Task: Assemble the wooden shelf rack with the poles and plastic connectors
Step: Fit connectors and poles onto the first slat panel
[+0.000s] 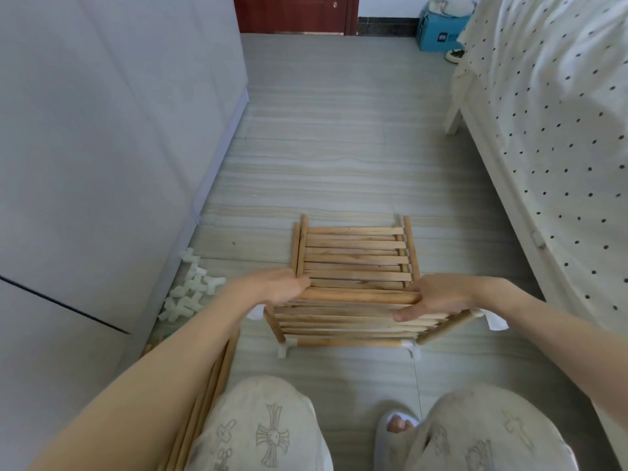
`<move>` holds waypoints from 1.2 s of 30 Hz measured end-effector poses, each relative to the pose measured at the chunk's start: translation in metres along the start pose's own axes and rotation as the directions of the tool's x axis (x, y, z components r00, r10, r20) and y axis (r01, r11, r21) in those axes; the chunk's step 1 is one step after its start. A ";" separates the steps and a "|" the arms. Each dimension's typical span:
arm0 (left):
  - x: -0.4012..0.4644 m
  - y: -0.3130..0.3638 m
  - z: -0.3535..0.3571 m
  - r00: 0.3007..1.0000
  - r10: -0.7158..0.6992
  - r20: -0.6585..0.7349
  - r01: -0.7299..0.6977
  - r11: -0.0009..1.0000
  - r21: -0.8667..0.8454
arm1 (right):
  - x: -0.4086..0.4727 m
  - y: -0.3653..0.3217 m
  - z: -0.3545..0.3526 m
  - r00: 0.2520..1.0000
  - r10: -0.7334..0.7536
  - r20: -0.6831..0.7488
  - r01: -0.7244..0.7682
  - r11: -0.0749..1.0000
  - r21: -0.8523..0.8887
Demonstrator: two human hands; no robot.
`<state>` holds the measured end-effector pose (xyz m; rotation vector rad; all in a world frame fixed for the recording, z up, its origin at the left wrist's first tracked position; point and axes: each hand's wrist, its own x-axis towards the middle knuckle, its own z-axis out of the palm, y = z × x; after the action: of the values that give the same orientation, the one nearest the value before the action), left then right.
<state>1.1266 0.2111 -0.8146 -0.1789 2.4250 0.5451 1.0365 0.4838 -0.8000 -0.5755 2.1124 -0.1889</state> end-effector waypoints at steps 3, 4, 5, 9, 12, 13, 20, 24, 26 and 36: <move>-0.004 0.005 0.002 1.000 0.023 -0.018 -0.023 1.000 0.012 | 0.000 0.011 0.002 1.000 0.017 -0.019 -0.017 0.999 0.039; -0.006 0.006 0.004 0.998 0.028 -0.052 -0.026 0.999 0.041 | 0.001 0.013 0.004 0.999 0.008 -0.039 -0.007 0.999 0.039; -0.008 0.008 0.006 0.995 0.038 -0.087 -0.032 0.997 0.068 | 0.001 0.013 0.006 0.998 -0.004 -0.062 0.006 0.999 0.035; -0.011 0.008 0.015 0.979 0.085 -0.185 -0.055 0.985 0.163 | 0.000 0.016 0.018 0.976 -0.031 -0.215 0.017 0.998 -0.064; -0.010 0.008 0.015 0.975 0.086 -0.207 -0.047 0.981 0.189 | 0.002 0.016 0.018 0.967 -0.050 -0.248 0.022 0.993 -0.113; -0.011 0.008 0.016 0.974 0.089 -0.209 -0.050 0.981 0.187 | 0.002 0.015 0.018 0.968 -0.050 -0.244 0.023 0.993 -0.114; -0.010 0.007 0.013 0.933 0.130 -0.337 -0.034 0.960 0.276 | -0.003 0.012 0.018 0.914 -0.090 -0.396 -0.015 0.967 -0.255; -0.010 0.007 0.012 0.892 0.156 -0.425 -0.035 0.959 0.281 | -0.009 0.020 0.034 0.789 -0.216 -0.575 -0.122 0.863 -0.491; -0.011 0.009 0.012 0.863 0.169 -0.476 -0.030 0.958 0.285 | -0.013 0.028 0.044 0.712 -0.274 -0.647 -0.180 0.819 -0.545; -0.011 0.007 0.011 0.929 0.102 -0.356 -0.021 0.974 0.225 | -0.028 0.045 0.023 0.934 -0.052 -0.355 0.004 0.991 -0.136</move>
<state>1.1391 0.2221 -0.8133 -0.1182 2.8426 0.2852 1.0535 0.5380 -0.8079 -0.6927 2.4860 -0.1798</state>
